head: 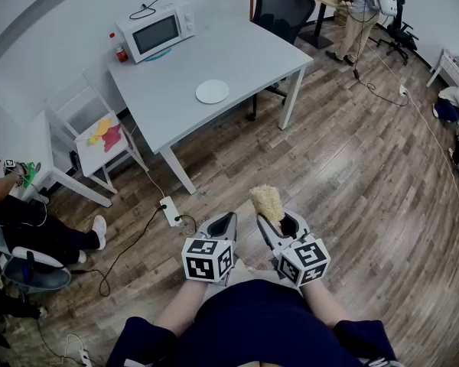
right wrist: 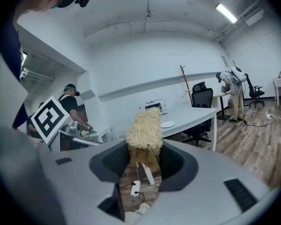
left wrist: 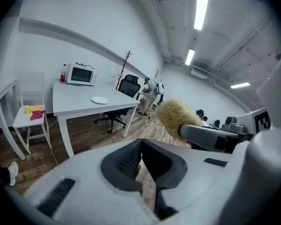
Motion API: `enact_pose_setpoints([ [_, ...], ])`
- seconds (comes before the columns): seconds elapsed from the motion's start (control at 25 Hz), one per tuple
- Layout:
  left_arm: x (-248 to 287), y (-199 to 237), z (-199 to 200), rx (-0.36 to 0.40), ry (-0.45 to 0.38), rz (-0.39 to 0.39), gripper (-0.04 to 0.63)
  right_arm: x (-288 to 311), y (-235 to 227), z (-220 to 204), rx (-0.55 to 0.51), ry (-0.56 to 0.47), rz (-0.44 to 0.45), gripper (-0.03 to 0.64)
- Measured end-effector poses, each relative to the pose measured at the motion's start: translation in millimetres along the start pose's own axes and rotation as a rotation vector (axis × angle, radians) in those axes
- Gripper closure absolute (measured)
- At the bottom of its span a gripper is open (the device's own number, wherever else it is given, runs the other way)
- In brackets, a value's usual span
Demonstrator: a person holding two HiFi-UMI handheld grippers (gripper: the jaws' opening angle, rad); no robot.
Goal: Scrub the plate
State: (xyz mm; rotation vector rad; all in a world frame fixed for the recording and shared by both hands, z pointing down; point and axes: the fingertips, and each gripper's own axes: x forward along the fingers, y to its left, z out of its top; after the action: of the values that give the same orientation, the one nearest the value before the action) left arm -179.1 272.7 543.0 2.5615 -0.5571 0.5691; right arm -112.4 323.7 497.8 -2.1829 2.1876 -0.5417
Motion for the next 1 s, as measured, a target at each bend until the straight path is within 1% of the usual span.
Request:
enact_pose_setpoints([
  [0.24, -1.9, -4.9, -3.4, -0.003, 0.001, 0.000, 0.575, -7.3, 2.3, -3.2, -0.001, -0.003, 0.007, 0.440],
  [0.56, -3.0, -15.6, -9.8, 0.012, 0.012, -0.012, 0.575, -14.3, 4.0, -4.0, -0.004, -0.005, 0.013, 0.440],
  [0.8, -3.8, -15.8, -9.5, 0.010, 0.003, 0.000, 0.575, -18.5, -3.5, -8.9, 0.066, -0.004, 0.012, 0.440],
  [1.0, -5.9, -18.4, -11.2, 0.001, 0.004, 0.009, 0.575, -25.9, -7.5, -8.3, 0.061, -0.004, 0.005, 0.440],
])
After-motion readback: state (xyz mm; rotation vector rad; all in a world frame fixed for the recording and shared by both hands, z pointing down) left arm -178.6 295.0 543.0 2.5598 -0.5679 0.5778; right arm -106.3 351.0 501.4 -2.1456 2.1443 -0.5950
